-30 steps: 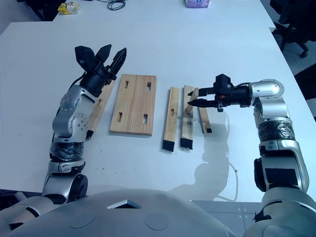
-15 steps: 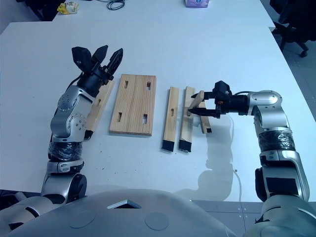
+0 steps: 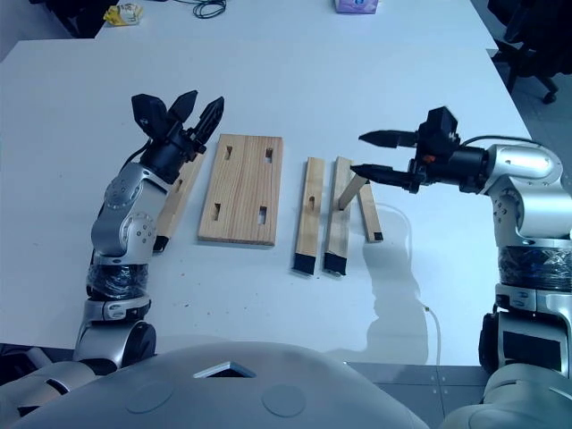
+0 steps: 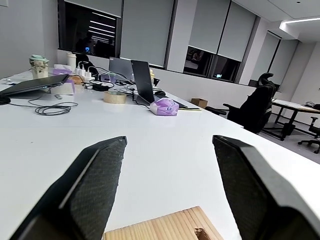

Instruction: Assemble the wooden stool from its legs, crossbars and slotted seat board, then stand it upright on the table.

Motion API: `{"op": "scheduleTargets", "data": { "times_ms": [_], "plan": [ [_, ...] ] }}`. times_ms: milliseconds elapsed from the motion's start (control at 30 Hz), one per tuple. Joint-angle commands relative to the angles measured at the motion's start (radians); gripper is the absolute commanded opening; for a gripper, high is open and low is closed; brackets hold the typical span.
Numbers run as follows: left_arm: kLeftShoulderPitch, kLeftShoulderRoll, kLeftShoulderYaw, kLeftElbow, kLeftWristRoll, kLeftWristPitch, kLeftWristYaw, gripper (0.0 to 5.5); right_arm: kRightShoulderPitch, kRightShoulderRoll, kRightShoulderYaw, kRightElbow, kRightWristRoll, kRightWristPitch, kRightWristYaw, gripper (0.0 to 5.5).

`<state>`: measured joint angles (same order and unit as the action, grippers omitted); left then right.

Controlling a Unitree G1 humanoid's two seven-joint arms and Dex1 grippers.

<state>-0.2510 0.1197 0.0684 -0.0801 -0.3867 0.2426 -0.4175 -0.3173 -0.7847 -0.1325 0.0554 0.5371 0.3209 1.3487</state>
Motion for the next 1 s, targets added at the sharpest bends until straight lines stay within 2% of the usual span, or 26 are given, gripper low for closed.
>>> {"op": "scheduleTargets", "data": {
  "times_ms": [33, 267, 433, 633, 767, 867, 1000],
  "plan": [
    [0.006, 0.007, -0.018, -0.014, -0.01, 0.015, -0.021, 3.19, -0.016, 0.053, -0.021, -0.108, 0.072, 0.057, -0.079, 3.06],
    [-0.007, -0.01, -0.003, 0.004, -0.022, 0.012, -0.002, 3.19, 0.078, 0.223, 0.061, -0.269, 0.033, 0.051, -0.313, 3.06],
    [-0.015, -0.006, -0.002, 0.013, -0.022, 0.011, -0.006, 3.19, 0.108, 0.236, 0.072, -0.247, 0.01, 0.028, -0.342, 3.06],
    [-0.012, -0.006, 0.003, 0.011, -0.026, 0.014, -0.006, 3.19, 0.013, 0.21, -0.071, -0.229, 0.141, 0.076, -0.355, 3.06],
    [-0.011, -0.008, 0.004, 0.011, -0.028, 0.015, -0.006, 3.19, -0.032, 0.252, -0.18, -0.255, 0.333, 0.15, -0.418, 3.06],
    [-0.007, -0.007, -0.001, 0.011, -0.024, 0.015, -0.007, 3.19, 0.037, 0.242, -0.107, -0.261, 0.257, 0.126, -0.398, 3.06],
    [-0.006, -0.004, -0.005, 0.008, -0.023, 0.022, -0.009, 3.19, 0.145, 0.228, 0.1, -0.102, -0.063, -0.024, -0.429, 3.06]
  ]
}}
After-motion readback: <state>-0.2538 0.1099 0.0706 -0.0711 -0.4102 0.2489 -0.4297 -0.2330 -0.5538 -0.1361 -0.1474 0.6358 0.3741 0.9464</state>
